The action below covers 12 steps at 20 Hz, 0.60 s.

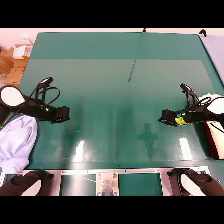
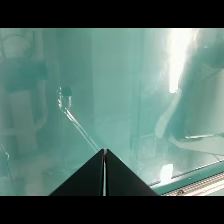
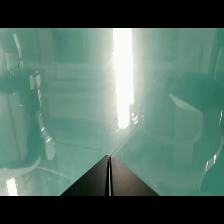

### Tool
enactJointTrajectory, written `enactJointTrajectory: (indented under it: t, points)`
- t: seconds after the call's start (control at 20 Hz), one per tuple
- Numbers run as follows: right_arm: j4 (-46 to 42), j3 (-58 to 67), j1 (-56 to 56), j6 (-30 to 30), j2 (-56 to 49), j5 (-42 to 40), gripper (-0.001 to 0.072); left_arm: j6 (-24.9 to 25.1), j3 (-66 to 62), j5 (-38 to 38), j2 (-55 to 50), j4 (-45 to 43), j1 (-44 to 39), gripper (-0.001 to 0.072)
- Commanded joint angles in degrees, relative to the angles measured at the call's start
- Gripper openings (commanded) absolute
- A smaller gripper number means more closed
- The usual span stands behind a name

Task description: Fold the shirts.

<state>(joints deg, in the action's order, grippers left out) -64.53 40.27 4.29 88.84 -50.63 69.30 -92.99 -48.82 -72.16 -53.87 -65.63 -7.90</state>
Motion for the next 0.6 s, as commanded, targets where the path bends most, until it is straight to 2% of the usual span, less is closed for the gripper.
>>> enactJointTrajectory:
  t: [0.0,0.1,0.15,0.3,0.4,0.45,0.5,0.55]
  points:
    - [0.0,0.0,-0.1,0.0,0.0,0.0,0.0021,0.0,0.0,-0.2,0.0,-0.3,0.0,0.0023]
    - [0.0,0.0,-0.1,0.0,0.0,0.0,0.0021,-0.3,0.0,-2.1,0.0,-3.1,0.0,0.0022]
    - [0.0,0.0,-0.1,0.0,0.0,0.0,0.0021,-2.2,0.0,-4.6,0.0,-7.5,0.0,0.0022]
    - [0.0,0.0,-0.1,0.0,0.0,0.0,0.0021,-8.9,0.0,-14.9,0.0,-33.6,0.0,0.0022]
    - [0.0,0.0,-0.1,0.0,0.0,0.0,0.0021,-13.2,0.5,-16.0,0.0,-48.5,0.0,0.0029]
    - [0.0,0.0,-0.1,0.0,0.0,0.0,0.0021,-13.1,1.0,-13.8,0.0,-50.7,0.1,0.0322]
    - [0.0,0.0,-0.1,0.0,0.0,0.0,0.0021,-13.1,2.0,-9.7,0.0,-51.0,0.4,0.0720]
    - [0.0,0.0,-0.1,0.0,0.0,0.0,0.0021,-13.3,3.3,-5.9,-0.1,-50.8,1.2,0.0655]
